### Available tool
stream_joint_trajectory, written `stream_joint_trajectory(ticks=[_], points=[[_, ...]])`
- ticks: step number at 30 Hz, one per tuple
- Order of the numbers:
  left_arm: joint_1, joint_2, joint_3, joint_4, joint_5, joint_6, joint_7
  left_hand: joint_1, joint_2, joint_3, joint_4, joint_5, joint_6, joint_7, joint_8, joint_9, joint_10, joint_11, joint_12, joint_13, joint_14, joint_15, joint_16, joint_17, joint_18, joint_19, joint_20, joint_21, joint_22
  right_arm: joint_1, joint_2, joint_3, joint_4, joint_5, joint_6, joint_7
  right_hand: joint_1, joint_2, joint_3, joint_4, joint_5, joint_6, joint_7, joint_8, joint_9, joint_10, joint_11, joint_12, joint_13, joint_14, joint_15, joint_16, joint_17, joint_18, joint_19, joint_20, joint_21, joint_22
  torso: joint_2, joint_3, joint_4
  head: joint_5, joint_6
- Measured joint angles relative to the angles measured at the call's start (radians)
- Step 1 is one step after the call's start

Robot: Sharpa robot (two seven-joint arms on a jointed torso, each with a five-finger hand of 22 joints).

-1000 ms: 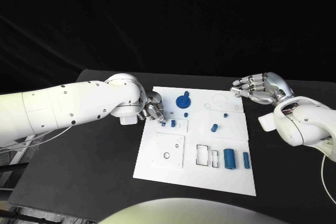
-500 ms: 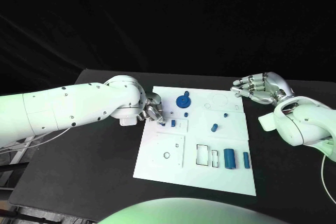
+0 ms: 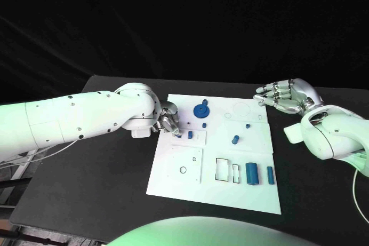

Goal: Assemble the parts on the task board

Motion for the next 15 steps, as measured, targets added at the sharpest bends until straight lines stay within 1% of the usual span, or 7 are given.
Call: stream_joint_trajectory(ticks=[5,9,11,15], points=[[0.0,-0.001,0.0,0.003,-0.001,0.0,0.0,0.0,0.0,0.0,0.0,0.003,0.0,0.0,0.0,0.003,0.003,0.003,0.005,0.004,0.0,0.0,0.0,0.0,0.0,0.0,0.0,0.0,0.0,0.0,0.0,0.0,0.0,0.0,0.0,0.0,0.0,0.0,0.0,0.0,0.0,0.0,0.0,0.0,0.0,0.0,0.0,0.0,0.0,0.0,0.0,-0.003,-0.001,0.0,0.0,0.0,0.0,-0.002,0.0,0.0003,-0.0001,0.0,0.0],[0.0,-0.001,0.0,0.005,-0.001,0.0,-0.001,0.0,0.0,0.0,0.0,0.003,0.0,0.0,0.0,0.003,0.003,0.003,0.006,0.004,0.003,-0.003,0.0,0.0,0.0,0.0,0.0,0.0,0.0,0.0,0.001,0.0,0.0,0.0,0.0,0.0,0.0,0.0,0.0,0.0,0.0,0.004,0.004,0.0,0.0,0.0,0.0,0.0,0.0,0.0,0.0,-0.004,-0.002,0.0,0.0,0.0,0.0,-0.003,0.0,0.0003,0.0,-0.001,0.0],[0.0,-0.001,0.0,0.005,-0.001,0.0,-0.002,-0.004,0.004,0.0,0.0,0.005,0.0,0.0,0.0,0.003,0.003,0.003,0.006,0.007,0.003,-0.003,0.0,0.0,0.0,0.0,0.0,0.0,0.0,0.0,0.001,0.0,0.0,0.0,0.0,0.0,0.0,0.0,0.0,0.0,0.0,0.004,0.004,0.0,0.0,0.0,0.0,0.0,0.0,0.0,0.0,-0.004,-0.002,0.0,0.0,0.0,0.0,-0.003,0.0,0.0003,0.0,-0.001,-0.001],[0.0,0.0,0.0,0.005,0.0,0.0,-0.005,-0.004,0.004,0.0,0.0,0.009,0.0,0.0,0.0,0.003,0.007,0.0,0.006,0.01,0.004,-0.004,0.0,0.0,0.0,0.0,0.0,0.0,0.0,0.0,0.001,0.0,0.0,0.0,0.0,0.0,0.0,0.0,0.0,0.0,0.0,0.004,0.004,0.0,0.0,0.0,0.0,0.0,-0.001,0.0,0.0,-0.004,-0.002,0.0,0.0,0.0,0.0,-0.003,0.0,0.0003,0.0002,-0.002,-0.002]])
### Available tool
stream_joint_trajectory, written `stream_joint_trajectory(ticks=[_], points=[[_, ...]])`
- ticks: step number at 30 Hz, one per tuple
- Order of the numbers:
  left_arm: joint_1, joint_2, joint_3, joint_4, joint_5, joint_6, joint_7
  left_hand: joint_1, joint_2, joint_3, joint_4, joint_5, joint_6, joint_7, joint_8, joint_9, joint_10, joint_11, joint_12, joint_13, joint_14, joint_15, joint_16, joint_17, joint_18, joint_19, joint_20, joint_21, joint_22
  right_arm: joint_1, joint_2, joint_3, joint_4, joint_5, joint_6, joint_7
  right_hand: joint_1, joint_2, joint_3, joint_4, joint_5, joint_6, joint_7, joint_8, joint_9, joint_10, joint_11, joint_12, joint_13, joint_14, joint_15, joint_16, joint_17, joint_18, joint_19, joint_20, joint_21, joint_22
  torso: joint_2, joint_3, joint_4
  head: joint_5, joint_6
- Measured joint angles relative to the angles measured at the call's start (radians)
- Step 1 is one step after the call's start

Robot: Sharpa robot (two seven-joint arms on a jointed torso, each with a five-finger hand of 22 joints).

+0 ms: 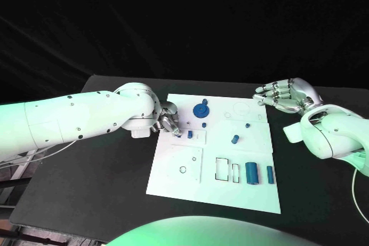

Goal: Assemble the parts on the task board

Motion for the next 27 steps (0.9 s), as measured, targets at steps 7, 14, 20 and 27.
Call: stream_joint_trajectory(ticks=[7,14,20,27], points=[[0.0,0.002,0.0,-0.003,0.005,0.0,-0.005,-0.004,0.004,0.0,0.0,0.019,0.008,-0.002,0.001,0.0,0.007,0.001,0.006,0.013,0.0,0.0,0.0,0.0,0.0,0.0,0.0,0.003,0.004,0.0,0.0,0.0,0.0,0.0,0.0,0.0,0.0,0.0,0.0,0.0,0.0,0.0,0.0,0.0,0.0,0.0,0.0,0.0,0.0,0.0,0.0,0.0,0.0,0.0,0.0,0.0,0.0,0.0,0.0,-0.0001,-0.0001,0.0,0.0],[0.0,0.004,0.0,-0.008,0.018,0.0,-0.009,-0.021,0.009,0.0,0.0,0.029,0.013,-0.006,0.002,0.0,0.018,-0.004,0.017,0.027,0.0,0.0,0.0,0.0,0.0,0.004,-0.004,0.003,0.007,0.0,0.0,0.0,0.0,0.0,0.0,0.0,0.0,0.0,0.0,0.0,0.0,0.0,0.0,0.0,0.0,0.0,0.0,0.0,0.0,0.0,0.0,0.0,0.0,0.0,0.0,0.0,0.0,0.0,0.0,-0.0001,-0.0001,-0.001,-0.001],[0.0,0.008,0.0,-0.013,0.029,-0.001,-0.011,-0.041,0.014,-0.004,-0.005,0.031,0.021,-0.01,0.002,0.002,0.047,-0.007,0.04,0.069,-0.004,-0.004,0.0,0.0,-0.01,0.004,-0.004,0.007,0.011,0.0,0.0,0.0,0.001,0.0,0.0,0.0,0.0,0.0,0.0,0.0,0.0,0.0,0.0,0.0,-0.001,0.0,0.0,0.0,0.0,0.0,0.0,0.0,-0.002,0.0,0.0,0.0,0.0,-0.003,0.0,-0.0001,0.0001,-0.001,-0.002],[0.0,0.013,0.0,-0.019,0.037,-0.002,-0.014,-0.049,0.017,-0.005,-0.006,0.031,0.023,-0.012,0.003,0.008,0.052,-0.009,0.046,0.083,-0.003,-0.004,0.0,0.0,-0.01,0.004,-0.004,0.007,0.012,0.0,0.0,0.0,0.001,0.0,0.0,0.0,0.0,0.0,0.0,0.0,0.0,0.0,0.0,0.0,-0.001,0.0,0.0,0.0,0.0,0.0,0.0,0.0,-0.003,0.0,0.0,0.0,0.0,-0.004,0.0,-0.0001,-0.0001,-0.002,-0.002]])
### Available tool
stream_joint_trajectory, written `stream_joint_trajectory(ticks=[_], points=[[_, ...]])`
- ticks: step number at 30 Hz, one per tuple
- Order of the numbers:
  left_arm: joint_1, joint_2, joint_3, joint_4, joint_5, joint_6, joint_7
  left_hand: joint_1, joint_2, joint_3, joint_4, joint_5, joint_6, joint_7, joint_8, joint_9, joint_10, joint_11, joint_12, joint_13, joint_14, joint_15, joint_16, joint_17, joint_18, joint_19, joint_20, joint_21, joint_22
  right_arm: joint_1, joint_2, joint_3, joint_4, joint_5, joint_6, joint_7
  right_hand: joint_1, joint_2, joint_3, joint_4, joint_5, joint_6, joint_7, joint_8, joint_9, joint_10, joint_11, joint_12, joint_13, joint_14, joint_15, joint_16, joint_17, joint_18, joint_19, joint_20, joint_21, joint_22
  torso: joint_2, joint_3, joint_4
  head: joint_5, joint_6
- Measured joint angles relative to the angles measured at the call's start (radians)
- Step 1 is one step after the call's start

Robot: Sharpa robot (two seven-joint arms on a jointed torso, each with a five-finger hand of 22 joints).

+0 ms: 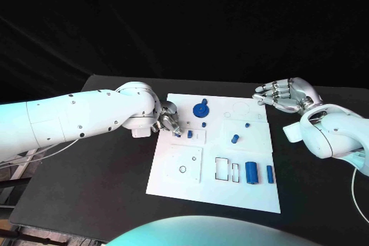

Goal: Assemble the parts on the task board

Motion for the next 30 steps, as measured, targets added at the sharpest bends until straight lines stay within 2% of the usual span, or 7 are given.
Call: stream_joint_trajectory(ticks=[8,9,26,27,30], points=[[0.0,0.004,0.0,-0.006,0.008,-0.001,-0.002,-0.016,0.0,-0.005,-0.006,-0.006,0.007,-0.004,0.002,-0.001,0.011,-0.004,0.005,0.012,0.003,-0.003,0.0,0.0,0.0,0.004,-0.004,0.0,0.004,0.0,0.0,0.0,0.0,0.001,0.0,0.0,0.0,0.0,0.0,0.0,0.0,0.0,0.0,0.0,0.0,0.0,0.0,0.0,0.0,0.0,0.0,0.0,0.0,0.0,0.0,0.0,0.0,0.0,0.0,-0.0001,-0.0002,-0.002,-0.001],[0.0,0.004,0.0,-0.006,0.009,-0.001,-0.002,-0.021,-0.004,0.03,-0.045,-0.011,0.009,-0.005,0.002,-0.001,0.013,-0.005,0.006,0.015,0.003,-0.003,0.0,0.0,0.0,0.004,-0.004,0.0,0.004,0.0,0.0,0.0,0.001,0.001,0.0,0.0,0.0,0.0,0.0,0.0,0.0,0.0,0.0,0.0,0.0,0.0,0.0,0.0,0.0,0.0,0.0,0.0,0.0,0.0,0.0,0.0,0.0,0.0,0.0,-0.0002,-0.0002,-0.002,-0.001],[0.0,0.005,0.0,-0.01,0.021,-0.005,-0.004,-0.046,-0.004,0.016,-0.06,-0.019,0.018,-0.007,-0.005,0.004,0.021,-0.007,0.006,0.027,0.003,-0.01,0.0,0.0,0.001,0.007,-0.007,0.0,0.005,0.0,-0.001,0.0,0.001,0.003,0.0,0.001,0.0,0.0,0.0,0.0,0.0,0.0,0.0,-0.004,0.0,0.0,0.0,0.0,0.0,0.0,0.0,-0.005,-0.003,0.0,-0.004,0.004,0.0,-0.002,0.0,-0.0003,0.0001,-0.002,-0.003],[0.0,0.005,0.0,-0.011,0.021,-0.005,-0.004,-0.05,-0.005,0.043,-0.093,-0.023,0.019,-0.009,-0.009,0.005,0.023,-0.009,0.006,0.027,0.003,-0.01,0.0,0.0,0.001,0.007,-0.007,0.0,0.005,0.0,-0.001,0.0,0.001,0.003,0.0,0.001,0.0,0.0,0.0,0.0,0.0,0.0,0.0,-0.004,0.0,0.0,0.0,0.0,0.0,0.0,0.0,-0.005,-0.003,0.0,-0.004,0.004,0.0,-0.002,0.0,-0.0003,0.0001,-0.002,-0.003],[0.0,0.005,0.0,-0.011,0.023,-0.004,-0.004,-0.064,-0.003,0.037,-0.101,-0.024,0.023,-0.009,-0.016,0.005,0.026,-0.009,0.006,0.031,0.003,-0.01,0.0,0.0,0.001,0.007,-0.007,0.0,0.005,0.0,-0.001,0.0,0.001,0.004,0.0,0.002,-0.007,-0.007,-0.002,-0.001,0.0,0.0,0.0,-0.004,-0.001,0.0,0.0,0.0,-0.001,-0.004,0.004,-0.008,-0.007,0.0,-0.004,0.004,0.0,-0.008,0.0,-0.0003,0.0001,-0.002,-0.003]])
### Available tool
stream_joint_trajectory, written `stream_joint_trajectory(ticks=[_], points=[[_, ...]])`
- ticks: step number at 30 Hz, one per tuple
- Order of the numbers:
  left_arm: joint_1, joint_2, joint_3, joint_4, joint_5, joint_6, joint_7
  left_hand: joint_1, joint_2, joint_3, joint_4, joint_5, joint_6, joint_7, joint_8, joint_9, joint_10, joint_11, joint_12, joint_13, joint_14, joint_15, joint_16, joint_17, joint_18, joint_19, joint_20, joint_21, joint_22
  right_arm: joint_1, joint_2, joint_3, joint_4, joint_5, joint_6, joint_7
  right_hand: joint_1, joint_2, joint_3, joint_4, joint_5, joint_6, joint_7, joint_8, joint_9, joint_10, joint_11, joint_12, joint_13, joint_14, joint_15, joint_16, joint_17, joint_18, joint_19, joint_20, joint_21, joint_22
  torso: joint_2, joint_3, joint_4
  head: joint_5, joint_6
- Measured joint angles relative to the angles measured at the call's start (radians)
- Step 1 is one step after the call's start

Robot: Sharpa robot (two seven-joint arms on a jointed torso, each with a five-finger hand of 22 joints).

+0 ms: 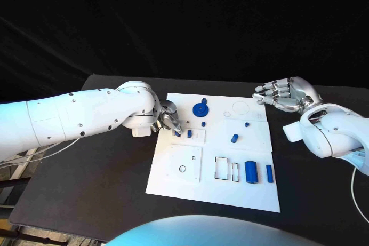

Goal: Assemble the parts on the task board

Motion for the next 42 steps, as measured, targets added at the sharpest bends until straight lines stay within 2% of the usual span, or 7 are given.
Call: stream_joint_trajectory(ticks=[4,13,16,21,34,42], points=[[0.0,0.0,0.0,-0.001,0.002,0.0,-0.001,-0.012,-0.001,-0.013,-0.001,-0.005,0.005,-0.004,-0.008,-0.001,0.0,0.0,0.0,0.003,0.0,0.0,0.0,0.0,0.0,0.0,0.0,0.0,0.0,0.0,0.0,0.0,0.0,0.002,0.0,0.004,-0.017,-0.016,-0.017,0.0,0.0,0.0,0.0,0.0,0.0,0.0,0.0,0.0,0.0,0.0,0.0,-0.007,-0.008,0.0,-0.004,0.004,0.0,-0.009,0.0,-0.0001,0.0,0.0,0.0],[-0.001,0.0,-0.001,-0.003,0.004,0.0,-0.002,-0.021,-0.003,-0.116,0.054,-0.011,0.027,-0.019,-0.021,-0.002,0.002,-0.002,0.0,0.009,0.0,0.0,0.0,0.0,0.0,0.003,-0.004,0.0,-0.002,0.0,0.001,0.0,0.0,0.01,0.0,0.017,-0.021,-0.012,-0.019,0.001,0.0,-0.003,0.003,-0.004,0.0,0.0,0.0,0.0,0.0,-0.004,0.004,-0.011,-0.012,0.0,-0.004,0.004,0.0,-0.014,0.0,-0.0006,-0.0001,-0.001,-0.001],[-0.001,0.0,-0.001,-0.003,0.005,0.0,-0.003,-0.021,-0.002,-0.133,0.064,-0.011,0.028,-0.021,-0.026,-0.003,0.002,-0.002,0.0,0.009,0.0,0.0,0.0,0.0,0.0,0.003,-0.003,0.0,-0.003,0.0,0.001,0.0,0.0,0.014,0.0,0.021,-0.062,-0.016,-0.044,0.002,0.0,-0.001,0.009,-0.009,-0.001,-0.005,0.005,0.0,0.0,-0.007,0.007,-0.019,-0.021,0.0,-0.017,0.009,0.0,-0.025,0.0,-0.0009,-0.0002,-0.002,0.0],[-0.001,0.001,-0.001,-0.004,0.006,-0.001,-0.003,-0.021,-0.002,-0.147,0.075,-0.011,0.028,-0.021,-0.028,-0.003,0.002,-0.002,0.0,0.011,0.0,0.0,0.0,0.0,0.0,0.003,-0.003,0.0,-0.004,0.0,0.001,0.0,0.0,0.022,0.0,0.03,-0.108,-0.012,-0.08,0.005,0.0,-0.003,0.01,-0.012,-0.002,-0.011,0.011,0.0,0.0,-0.011,0.011,-0.028,-0.035,0.0,-0.033,0.014,0.0,-0.045,0.0,-0.0013,-0.0004,-0.004,0.0],[-0.001,0.001,-0.001,-0.012,0.009,-0.004,-0.003,-0.021,-0.002,-0.174,0.089,-0.011,0.034,-0.019,-0.031,-0.003,0.002,-0.002,0.0,0.014,0.0,0.0,0.0,0.0,0.0,0.003,-0.003,0.0,-0.005,0.0,0.002,0.0,0.0,0.037,0.0,0.044,-0.117,-0.011,-0.084,0.004,0.0,-0.003,0.01,-0.014,-0.003,-0.011,0.011,0.0,0.0,-0.011,0.011,-0.032,-0.039,0.0,-0.036,0.018,0.0,-0.049,0.0,-0.0005,0.0004,-0.003,0.0],[-0.001,-0.001,-0.001,-0.018,0.01,-0.007,-0.003,-0.021,-0.002,-0.213,0.112,-0.011,0.036,-0.017,-0.035,-0.003,0.002,-0.002,0.0,0.018,0.0,0.0,0.0,0.0,0.0,0.003,-0.003,0.0,-0.005,0.0,0.001,0.0,0.0,0.041,0.0,0.047,-0.117,-0.011,-0.086,0.007,0.0,-0.003,0.01,-0.014,-0.003,-0.011,0.011,0.0,0.0,-0.011,0.011,-0.032,-0.039,0.0,-0.036,0.018,0.0,-0.049,0.0,0.0006,-0.0002,0.0,0.002]])
